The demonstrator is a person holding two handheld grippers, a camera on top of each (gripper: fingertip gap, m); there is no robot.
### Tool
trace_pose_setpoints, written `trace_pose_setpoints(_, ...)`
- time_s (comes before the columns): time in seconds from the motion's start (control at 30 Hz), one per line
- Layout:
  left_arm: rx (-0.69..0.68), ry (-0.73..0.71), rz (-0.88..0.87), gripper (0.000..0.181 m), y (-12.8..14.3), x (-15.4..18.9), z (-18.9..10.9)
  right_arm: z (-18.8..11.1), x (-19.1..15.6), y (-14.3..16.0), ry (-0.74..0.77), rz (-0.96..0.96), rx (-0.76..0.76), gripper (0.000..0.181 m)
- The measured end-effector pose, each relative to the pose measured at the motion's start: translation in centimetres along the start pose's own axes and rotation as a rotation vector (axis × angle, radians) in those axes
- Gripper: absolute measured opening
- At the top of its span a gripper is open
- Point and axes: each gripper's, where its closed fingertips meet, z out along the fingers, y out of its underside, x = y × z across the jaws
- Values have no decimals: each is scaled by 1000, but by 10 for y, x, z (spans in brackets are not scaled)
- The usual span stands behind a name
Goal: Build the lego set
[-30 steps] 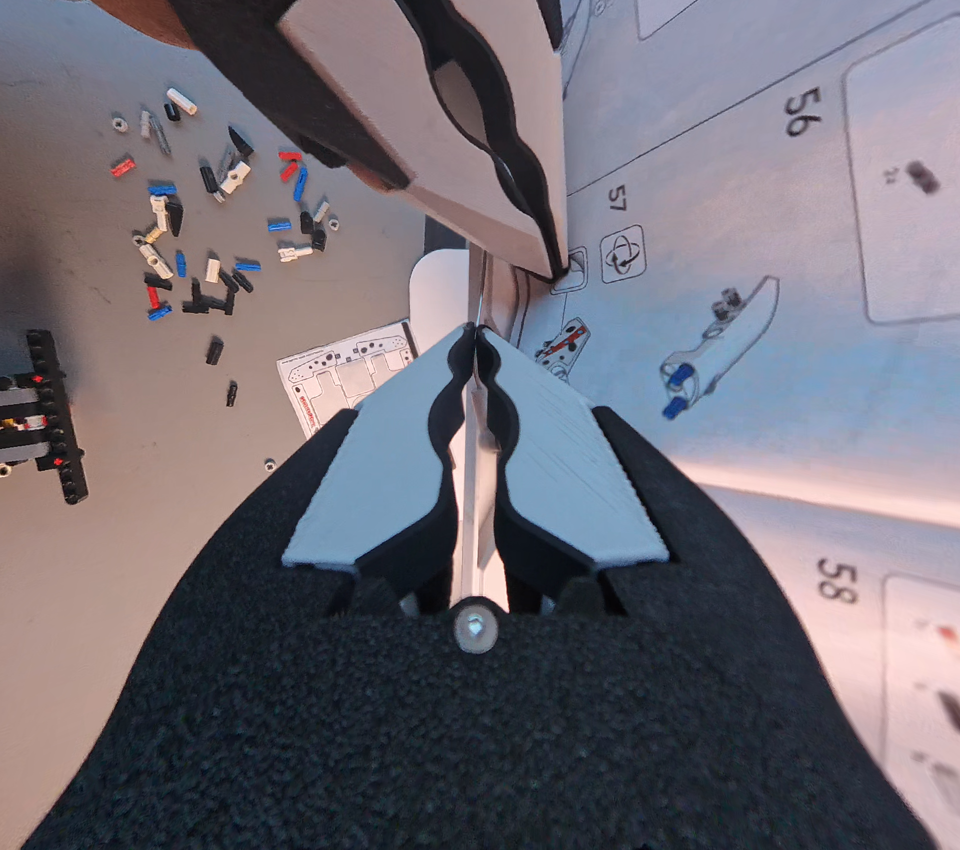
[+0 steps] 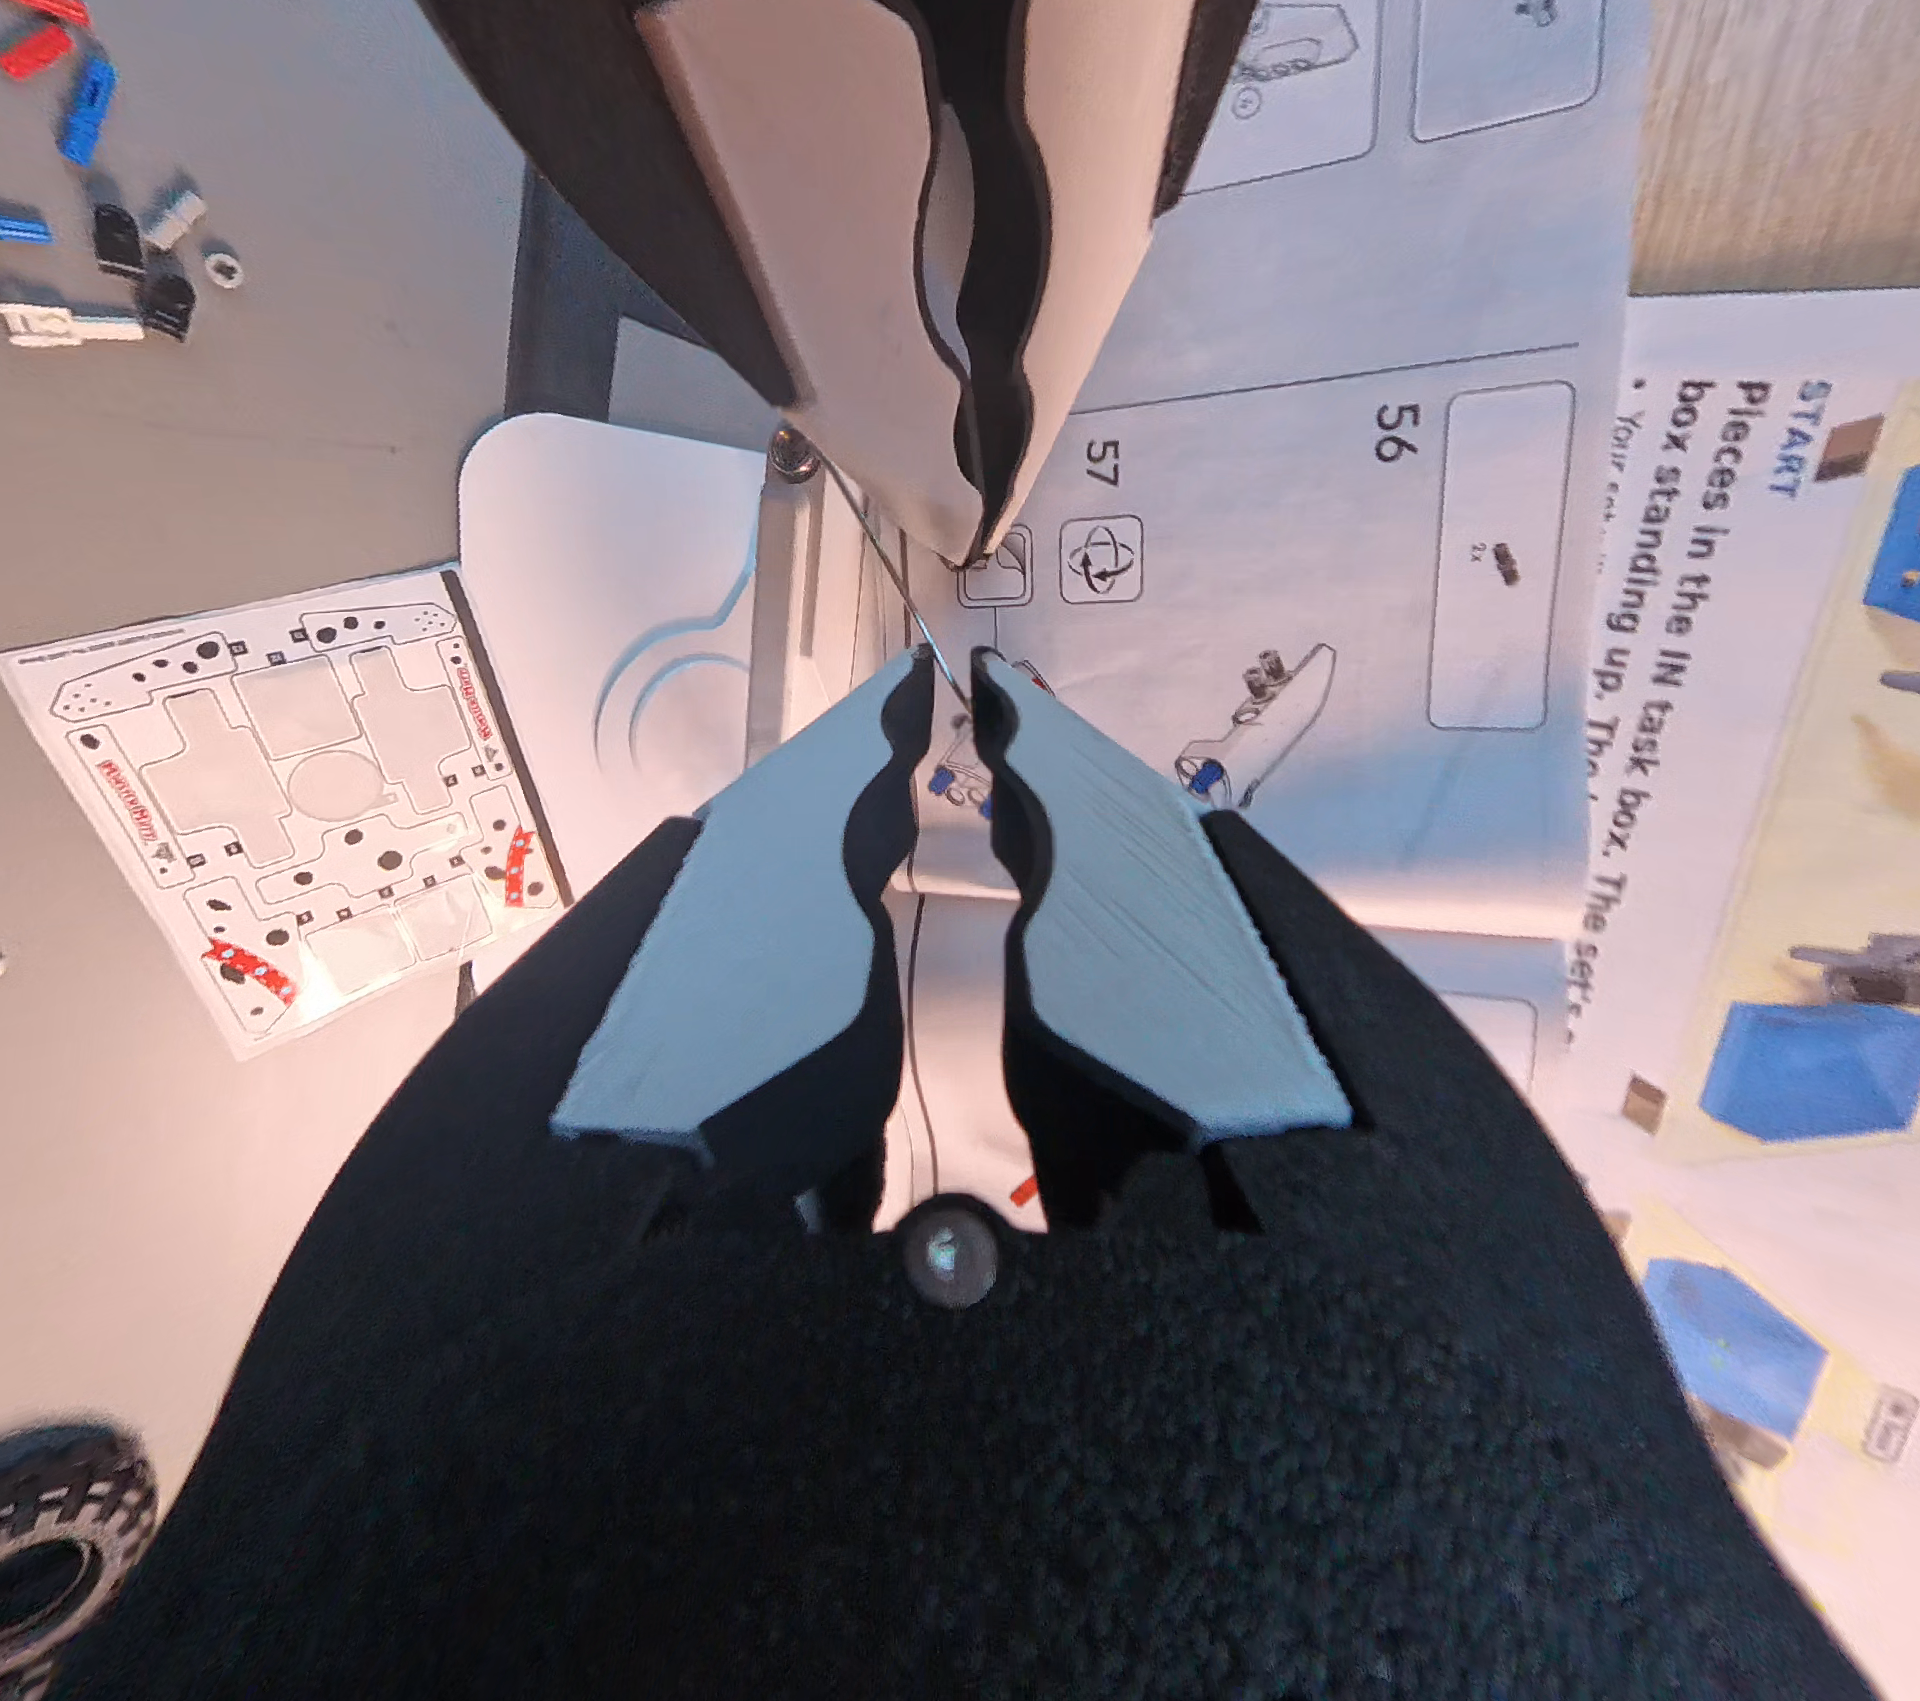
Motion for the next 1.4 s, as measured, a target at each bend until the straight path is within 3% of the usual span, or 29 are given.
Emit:
trace_pose_setpoints(0.13,-13,-25,47,0,1,0,-1,-31,11,11,32,140,101,18)
trace_pose_setpoints(0.23,-6,-25,71,0,1,0,-1,-66,66,43,244,236,110,43)
trace_pose_setpoints(0.33,5,4,41,0,1,0,-1,-87,108,83,409,292,72,44)
trace_pose_setpoints(0.4,11,23,15,0,1,0,-1,-77,102,108,346,362,18,47)
trace_pose_setpoints(0.43,5,16,17,0,2,-1,-2,-77,100,110,356,353,42,36)
trace_pose_setpoints(0.87,-40,-30,80,0,8,-6,-9,-72,65,130,301,404,16,33)
trace_pose_setpoints(1.03,-59,-38,77,4,15,-8,-16,-76,62,127,300,426,21,38)
trace_pose_setpoints(1.17,-35,-70,17,6,18,-14,-28,-92,58,95,345,490,158,46)
trace_pose_setpoints(1.27,22,-94,-112,6,24,-20,-34,-90,39,71,386,476,222,42)
trace_pose_setpoints(1.4,114,-142,-297,9,33,-28,-40,-62,20,45,454,494,284,25)
